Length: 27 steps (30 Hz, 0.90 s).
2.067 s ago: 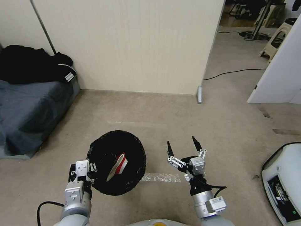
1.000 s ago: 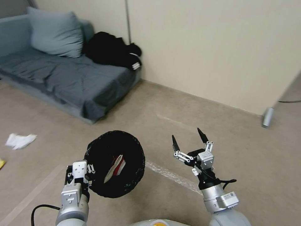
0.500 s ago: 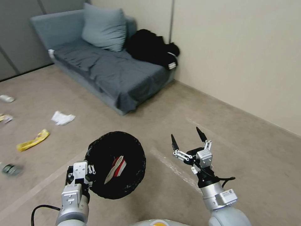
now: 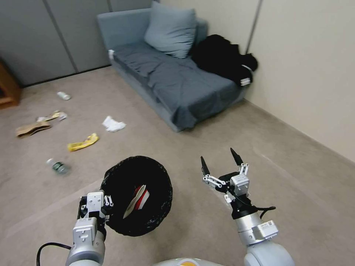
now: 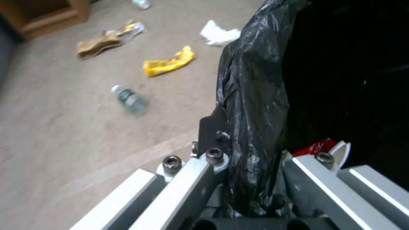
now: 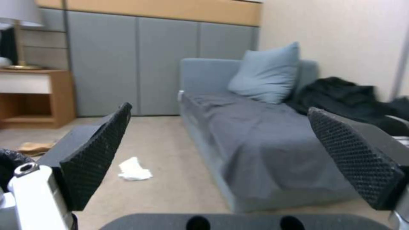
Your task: Pick up the trash bin, then pick up the garbage from the floor and place it into the trash bin.
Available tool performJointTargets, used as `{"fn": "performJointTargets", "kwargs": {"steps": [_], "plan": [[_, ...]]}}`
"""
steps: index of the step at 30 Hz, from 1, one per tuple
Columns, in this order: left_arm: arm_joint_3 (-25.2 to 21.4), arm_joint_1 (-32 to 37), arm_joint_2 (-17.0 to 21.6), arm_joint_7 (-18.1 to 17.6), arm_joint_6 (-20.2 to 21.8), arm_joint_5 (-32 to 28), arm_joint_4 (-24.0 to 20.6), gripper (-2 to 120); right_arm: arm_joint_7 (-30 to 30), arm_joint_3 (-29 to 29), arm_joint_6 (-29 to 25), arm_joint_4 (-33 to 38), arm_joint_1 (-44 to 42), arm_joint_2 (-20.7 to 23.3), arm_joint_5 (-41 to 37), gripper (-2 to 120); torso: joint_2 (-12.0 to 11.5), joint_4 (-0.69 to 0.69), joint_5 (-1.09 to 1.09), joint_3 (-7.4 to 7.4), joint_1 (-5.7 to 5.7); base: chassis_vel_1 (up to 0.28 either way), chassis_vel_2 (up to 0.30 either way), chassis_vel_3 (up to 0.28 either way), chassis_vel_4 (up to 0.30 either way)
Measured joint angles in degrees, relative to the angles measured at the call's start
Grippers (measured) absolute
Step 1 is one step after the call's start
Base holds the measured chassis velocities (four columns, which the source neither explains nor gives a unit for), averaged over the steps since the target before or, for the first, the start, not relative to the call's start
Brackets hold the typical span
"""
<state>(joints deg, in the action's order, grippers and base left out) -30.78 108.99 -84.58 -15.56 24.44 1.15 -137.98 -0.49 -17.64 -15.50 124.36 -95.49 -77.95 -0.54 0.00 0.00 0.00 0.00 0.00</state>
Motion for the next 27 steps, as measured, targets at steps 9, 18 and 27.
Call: {"fn": "performJointTargets", "kwargs": {"steps": [9,18,27], "plan": [[0.1,0.7,-0.7,0.1,-0.6,1.0,-0.1,1,0.0,1.0,-0.2,-0.4,0.2,0.1,0.0,100,0.0,-0.01,0.0,0.0,0.0,0.134,0.131,0.13,0.13],[0.1,0.8,-0.9,0.3,-0.8,1.3,-0.1,1,-0.2,1.1,-0.2,-0.7,0.6,0.2,-0.3,100,0.0,0.0,0.0,0.0,0.0,0.116,0.128,0.135,0.127],[0.3,0.6,-0.8,0.2,-1.5,1.3,0.1,1,-0.4,0.9,-0.4,-0.7,0.3,0.2,-0.2,100,0.0,0.0,0.0,0.0,0.0,0.126,0.125,0.126,0.122]]}}
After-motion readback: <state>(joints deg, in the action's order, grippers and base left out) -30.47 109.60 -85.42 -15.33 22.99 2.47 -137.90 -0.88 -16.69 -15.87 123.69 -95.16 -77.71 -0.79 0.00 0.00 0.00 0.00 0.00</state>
